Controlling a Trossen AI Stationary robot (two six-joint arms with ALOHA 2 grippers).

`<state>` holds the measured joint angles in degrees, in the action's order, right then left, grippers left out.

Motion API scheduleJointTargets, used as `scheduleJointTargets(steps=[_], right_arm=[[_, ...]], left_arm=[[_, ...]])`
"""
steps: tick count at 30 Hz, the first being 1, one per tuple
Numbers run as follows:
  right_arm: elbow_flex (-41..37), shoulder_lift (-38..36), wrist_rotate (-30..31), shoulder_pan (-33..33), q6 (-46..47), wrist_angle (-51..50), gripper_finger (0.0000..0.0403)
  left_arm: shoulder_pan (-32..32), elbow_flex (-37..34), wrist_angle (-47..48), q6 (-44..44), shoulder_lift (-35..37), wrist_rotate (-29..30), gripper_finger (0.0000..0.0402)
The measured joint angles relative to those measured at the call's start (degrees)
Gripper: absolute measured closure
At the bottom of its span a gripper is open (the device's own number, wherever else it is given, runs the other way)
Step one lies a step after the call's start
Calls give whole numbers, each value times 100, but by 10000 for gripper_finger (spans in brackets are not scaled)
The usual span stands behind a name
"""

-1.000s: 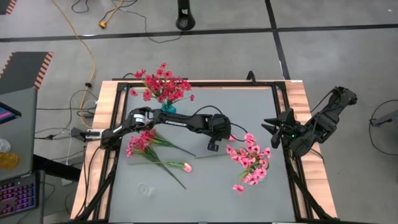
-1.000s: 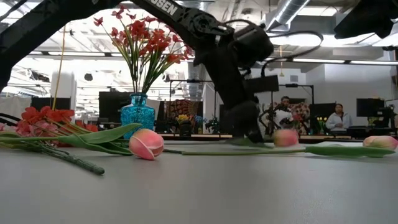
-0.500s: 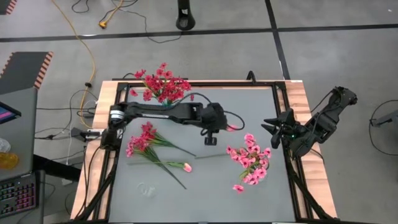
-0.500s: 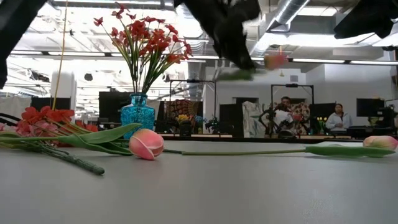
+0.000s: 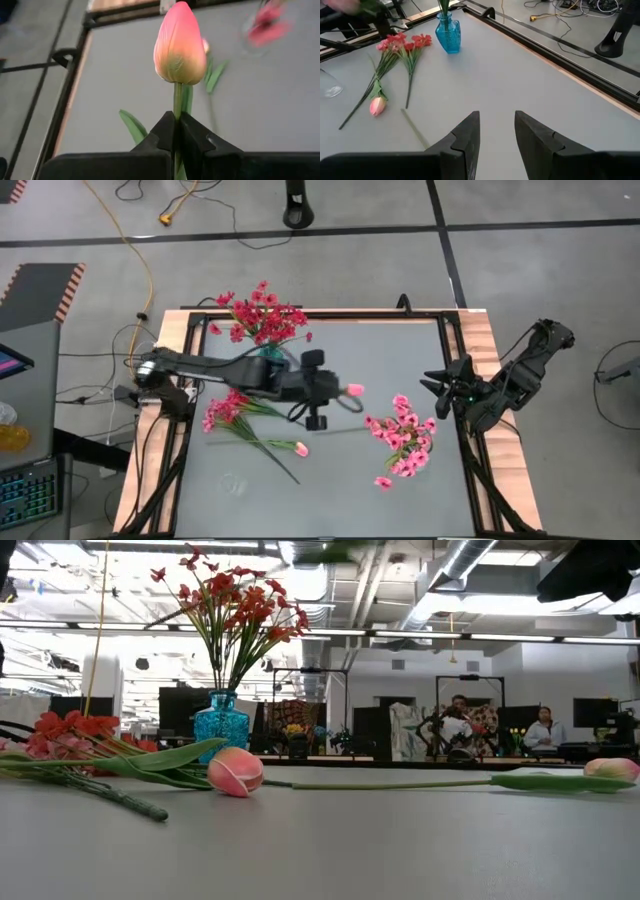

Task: Sort flowers into vase by color
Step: Put the top pink tulip into the left transparent vase

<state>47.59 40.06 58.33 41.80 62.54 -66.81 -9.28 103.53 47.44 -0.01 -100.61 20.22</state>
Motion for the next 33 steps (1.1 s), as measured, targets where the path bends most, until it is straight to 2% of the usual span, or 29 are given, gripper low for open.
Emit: scheduleJointTargets(steps=[4, 9, 15, 20, 27, 33], right_arm=[[0, 94, -2, 0, 0, 0, 255], [0, 289, -2, 0, 0, 0, 255], [0, 510, 4, -67, 0, 77, 255], [-2, 675, 9, -70, -1, 322, 255], [-2, 766, 13, -70, -4, 345, 255], [-2, 763, 15, -70, -5, 343, 255]], left_arm=[[-653, 0, 165, -631, 407, 846, 401], [-1717, 2, 482, -1689, 713, 2522, 401], [-2798, 2, 604, -2882, 793, 3991, 401], [-3442, -137, 625, -3787, 786, 5019, 401], [-3990, -636, 745, -5110, 767, 5755, 401], [-4281, -715, 715, -5368, 767, 6090, 401]])
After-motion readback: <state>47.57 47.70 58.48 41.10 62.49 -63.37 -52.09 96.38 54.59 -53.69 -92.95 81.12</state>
